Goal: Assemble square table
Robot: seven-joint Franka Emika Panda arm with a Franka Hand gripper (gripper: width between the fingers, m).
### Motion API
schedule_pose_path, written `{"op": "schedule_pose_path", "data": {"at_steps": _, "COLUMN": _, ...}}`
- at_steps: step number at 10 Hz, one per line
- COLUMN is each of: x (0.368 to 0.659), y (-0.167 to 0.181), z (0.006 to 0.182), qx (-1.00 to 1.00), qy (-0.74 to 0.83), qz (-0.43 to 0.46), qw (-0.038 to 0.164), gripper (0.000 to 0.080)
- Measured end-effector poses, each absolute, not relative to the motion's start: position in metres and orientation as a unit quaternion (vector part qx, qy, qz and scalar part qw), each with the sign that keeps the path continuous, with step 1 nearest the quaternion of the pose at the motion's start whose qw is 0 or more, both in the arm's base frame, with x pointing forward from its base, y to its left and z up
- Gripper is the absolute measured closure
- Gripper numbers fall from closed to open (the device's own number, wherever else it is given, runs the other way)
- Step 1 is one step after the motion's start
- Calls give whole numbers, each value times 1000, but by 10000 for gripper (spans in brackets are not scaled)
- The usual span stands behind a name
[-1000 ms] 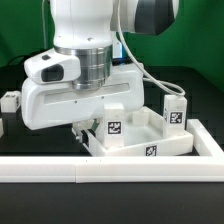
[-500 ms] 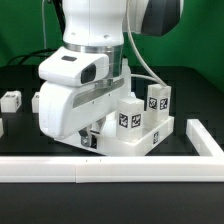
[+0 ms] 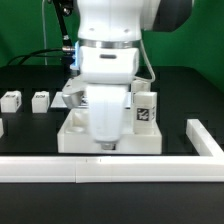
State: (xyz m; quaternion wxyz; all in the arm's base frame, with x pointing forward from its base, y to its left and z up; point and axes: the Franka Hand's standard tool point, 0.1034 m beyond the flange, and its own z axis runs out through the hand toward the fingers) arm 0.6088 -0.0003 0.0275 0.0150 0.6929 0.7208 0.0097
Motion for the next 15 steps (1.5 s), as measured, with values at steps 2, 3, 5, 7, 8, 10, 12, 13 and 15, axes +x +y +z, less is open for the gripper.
{"op": "schedule_pose_path", "data": {"at_steps": 2, "x": 607, "y": -9, "z": 26, "qx": 651, "qy": 759, "qz": -2, "qw": 22, "gripper": 742}}
{"op": "schedule_pose_path", "data": {"at_steps": 3, "x": 607, "y": -12, "z": 26, "qx": 625, "qy": 780, "qz": -8, "qw": 26, "gripper": 742}}
{"op": "schedule_pose_path", "data": {"at_steps": 5, "x": 606, "y": 0, "z": 25, "qx": 574, "qy": 818, "qz": -16, "qw": 32, "gripper": 742}}
{"op": "schedule_pose_path", "data": {"at_steps": 7, "x": 607, "y": 31, "z": 31, "qx": 469, "qy": 883, "qz": -32, "qw": -14, "gripper": 742}}
{"op": "schedule_pose_path", "data": {"at_steps": 8, "x": 602, "y": 33, "z": 30, "qx": 409, "qy": 911, "qz": -31, "qw": -41, "gripper": 742}}
{"op": "schedule_pose_path", "data": {"at_steps": 10, "x": 593, "y": 27, "z": 26, "qx": 372, "qy": 926, "qz": -38, "qw": -53, "gripper": 738}}
{"op": "schedule_pose_path", "data": {"at_steps": 12, "x": 587, "y": 23, "z": 23, "qx": 315, "qy": 946, "qz": -43, "qw": -64, "gripper": 738}}
{"op": "schedule_pose_path", "data": {"at_steps": 13, "x": 578, "y": 30, "z": 20, "qx": 243, "qy": 966, "qz": -36, "qw": -88, "gripper": 738}}
{"op": "schedule_pose_path", "data": {"at_steps": 15, "x": 577, "y": 68, "z": 23, "qx": 156, "qy": 979, "qz": -36, "qw": -123, "gripper": 739}}
